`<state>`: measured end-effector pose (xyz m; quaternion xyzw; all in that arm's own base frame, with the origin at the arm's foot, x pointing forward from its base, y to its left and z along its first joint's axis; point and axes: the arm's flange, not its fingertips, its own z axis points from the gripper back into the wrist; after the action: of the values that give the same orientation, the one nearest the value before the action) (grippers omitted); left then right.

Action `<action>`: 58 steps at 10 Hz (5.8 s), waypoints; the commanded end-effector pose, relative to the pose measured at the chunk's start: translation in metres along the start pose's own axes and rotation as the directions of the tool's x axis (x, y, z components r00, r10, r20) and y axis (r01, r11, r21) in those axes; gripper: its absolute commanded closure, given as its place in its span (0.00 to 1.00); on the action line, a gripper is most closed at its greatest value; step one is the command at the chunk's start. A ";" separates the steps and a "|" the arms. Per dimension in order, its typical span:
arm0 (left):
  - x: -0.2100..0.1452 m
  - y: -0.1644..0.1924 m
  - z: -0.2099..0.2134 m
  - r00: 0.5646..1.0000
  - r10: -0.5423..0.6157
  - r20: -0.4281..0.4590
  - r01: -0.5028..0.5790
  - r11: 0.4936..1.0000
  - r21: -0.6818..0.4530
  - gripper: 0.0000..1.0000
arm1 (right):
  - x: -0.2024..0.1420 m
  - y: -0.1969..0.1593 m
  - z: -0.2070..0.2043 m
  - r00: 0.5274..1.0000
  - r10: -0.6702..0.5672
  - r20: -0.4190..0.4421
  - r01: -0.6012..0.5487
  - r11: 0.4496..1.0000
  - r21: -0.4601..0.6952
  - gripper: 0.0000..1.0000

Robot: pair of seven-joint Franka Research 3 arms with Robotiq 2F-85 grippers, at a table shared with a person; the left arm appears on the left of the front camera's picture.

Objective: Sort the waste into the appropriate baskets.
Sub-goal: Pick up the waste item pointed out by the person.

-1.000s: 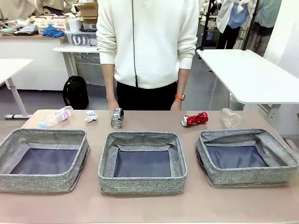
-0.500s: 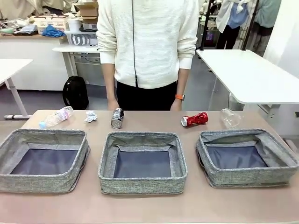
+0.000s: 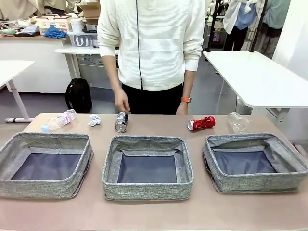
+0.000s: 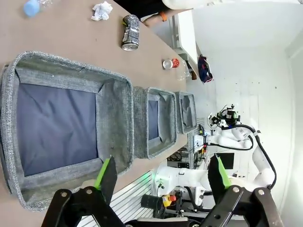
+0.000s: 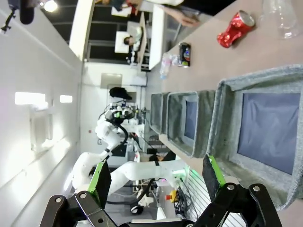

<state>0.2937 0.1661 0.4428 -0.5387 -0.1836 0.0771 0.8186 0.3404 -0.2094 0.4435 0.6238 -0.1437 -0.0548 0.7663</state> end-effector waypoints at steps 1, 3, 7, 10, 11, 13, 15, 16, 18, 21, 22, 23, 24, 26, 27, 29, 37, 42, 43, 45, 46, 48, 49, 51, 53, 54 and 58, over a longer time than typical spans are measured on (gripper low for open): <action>0.001 0.001 -0.001 1.000 -0.022 0.007 0.022 0.999 -0.023 0.00 | -0.002 -0.002 0.000 1.000 0.028 -0.011 -0.028 1.000 0.005 0.00; 0.001 0.001 -0.001 1.000 -0.022 0.007 0.022 0.999 -0.023 0.00 | -0.002 -0.002 0.000 1.000 0.028 -0.011 -0.028 1.000 0.005 0.00; 0.001 0.001 -0.001 1.000 -0.022 0.007 0.022 0.999 -0.023 0.00 | -0.002 -0.002 0.000 1.000 0.028 -0.011 -0.028 1.000 0.005 0.00; 0.001 0.001 -0.001 1.000 -0.022 0.007 0.022 0.999 -0.023 0.00 | -0.002 -0.002 0.000 1.000 0.028 -0.011 -0.028 1.000 0.005 0.00; 0.001 0.001 -0.001 1.000 -0.022 0.007 0.022 0.999 -0.023 0.00 | -0.002 -0.002 0.000 1.000 0.028 -0.011 -0.028 1.000 0.005 0.00; 0.000 0.001 -0.001 1.000 0.002 -0.001 -0.002 1.000 -0.001 0.00 | -0.002 -0.002 0.000 1.000 0.028 -0.011 -0.028 1.000 0.005 0.00; 0.025 -0.068 -0.071 0.999 0.049 0.002 -0.046 0.916 0.399 0.00 | -0.002 -0.002 0.000 1.000 0.028 -0.011 -0.028 1.000 0.005 0.00; 0.041 -0.124 -0.130 0.996 -0.084 -0.020 0.081 0.816 0.572 0.00 | -0.002 -0.002 0.000 1.000 0.028 -0.011 -0.028 1.000 0.005 0.00; 0.071 -0.180 -0.238 0.970 -0.167 -0.178 0.244 0.645 0.724 0.00 | -0.002 -0.002 0.000 1.000 0.028 -0.011 -0.028 1.000 0.005 0.00; 0.049 -0.200 -0.368 0.907 -0.183 -0.379 0.420 0.453 0.786 0.00 | -0.002 -0.002 0.000 1.000 0.028 -0.011 -0.028 1.000 0.005 0.00; 0.043 -0.197 -0.377 0.925 -0.118 -0.361 0.375 0.427 0.823 0.00 | -0.002 -0.002 0.000 1.000 0.028 -0.011 -0.028 1.000 0.005 0.00; 0.026 -0.198 -0.368 0.923 -0.230 -0.309 0.385 0.544 0.745 0.00 | -0.002 -0.002 0.000 1.000 0.028 -0.011 -0.028 1.000 0.005 0.00; 0.026 -0.198 -0.368 0.923 -0.230 -0.309 0.385 0.544 0.745 0.00 | -0.002 -0.002 0.000 1.000 0.028 -0.011 -0.028 1.000 0.005 0.00; 0.034 -0.188 -0.385 0.921 -0.190 -0.339 0.388 0.492 0.779 0.00 | -0.002 -0.002 0.000 1.000 0.028 -0.011 -0.028 1.000 0.005 0.00; 0.033 -0.190 -0.390 0.929 -0.242 -0.280 0.365 0.478 0.799 0.00 | -0.002 -0.002 0.000 1.000 0.028 -0.011 -0.028 1.000 0.005 0.00; 0.076 -0.177 -0.432 0.931 -0.200 -0.305 0.364 0.461 0.809 0.00 | -0.002 -0.002 0.000 1.000 0.028 -0.011 -0.028 1.000 0.005 0.00; 0.134 -0.061 -0.529 0.913 -0.127 -0.387 0.398 0.480 0.781 0.00 | -0.002 -0.002 0.000 1.000 0.028 -0.011 -0.028 1.000 0.005 0.00; 0.133 -0.048 -0.532 0.929 -0.117 -0.352 0.364 0.479 0.799 0.00 | -0.002 -0.002 0.000 1.000 0.028 -0.011 -0.028 1.000 0.005 0.00; 0.133 -0.047 -0.533 0.928 -0.117 -0.353 0.363 0.482 0.797 0.00 | -0.002 -0.002 0.000 1.000 0.028 -0.011 -0.028 1.000 0.005 0.00; 0.132 -0.045 -0.535 0.924 -0.100 -0.369 0.369 0.487 0.792 0.00 | -0.002 -0.002 0.000 1.000 0.028 -0.011 -0.028 1.000 0.005 0.00; 0.132 -0.044 -0.535 0.925 -0.090 -0.369 0.364 0.489 0.793 0.00 | -0.002 -0.002 0.000 1.000 0.028 -0.011 -0.028 1.000 0.005 0.00; 0.132 -0.043 -0.536 0.916 -0.093 -0.390 0.385 0.472 0.793 0.59 | -0.002 -0.002 0.000 1.000 0.028 -0.011 -0.028 1.000 0.005 0.00; 0.132 -0.042 -0.538 0.912 -0.088 -0.400 0.392 0.470 0.791 1.00 | -0.002 -0.002 0.000 1.000 0.028 -0.011 -0.028 1.000 0.005 0.00; 0.132 -0.040 -0.537 0.911 -0.086 -0.403 0.394 0.467 0.792 1.00 | -0.002 -0.002 0.000 1.000 0.028 -0.011 -0.028 1.000 0.005 0.00; 0.133 -0.039 -0.537 0.912 -0.083 -0.401 0.391 0.464 0.795 1.00 | -0.002 -0.002 0.000 1.000 0.028 -0.011 -0.028 1.000 0.005 0.00; 0.132 -0.040 -0.536 0.912 -0.083 -0.401 0.391 0.468 0.793 1.00 | -0.002 -0.002 0.000 1.000 0.028 -0.011 -0.028 1.000 0.005 0.00; 0.130 -0.056 -0.503 0.933 0.067 -0.353 0.292 0.430 0.854 1.00 | -0.002 -0.002 0.000 1.000 0.028 -0.011 -0.028 1.000 0.005 0.00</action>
<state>0.6103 -0.2562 0.3253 -0.0233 -0.0394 -0.0161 0.9988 0.3397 -0.2097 0.4411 0.6236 -0.1420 -0.0546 0.7668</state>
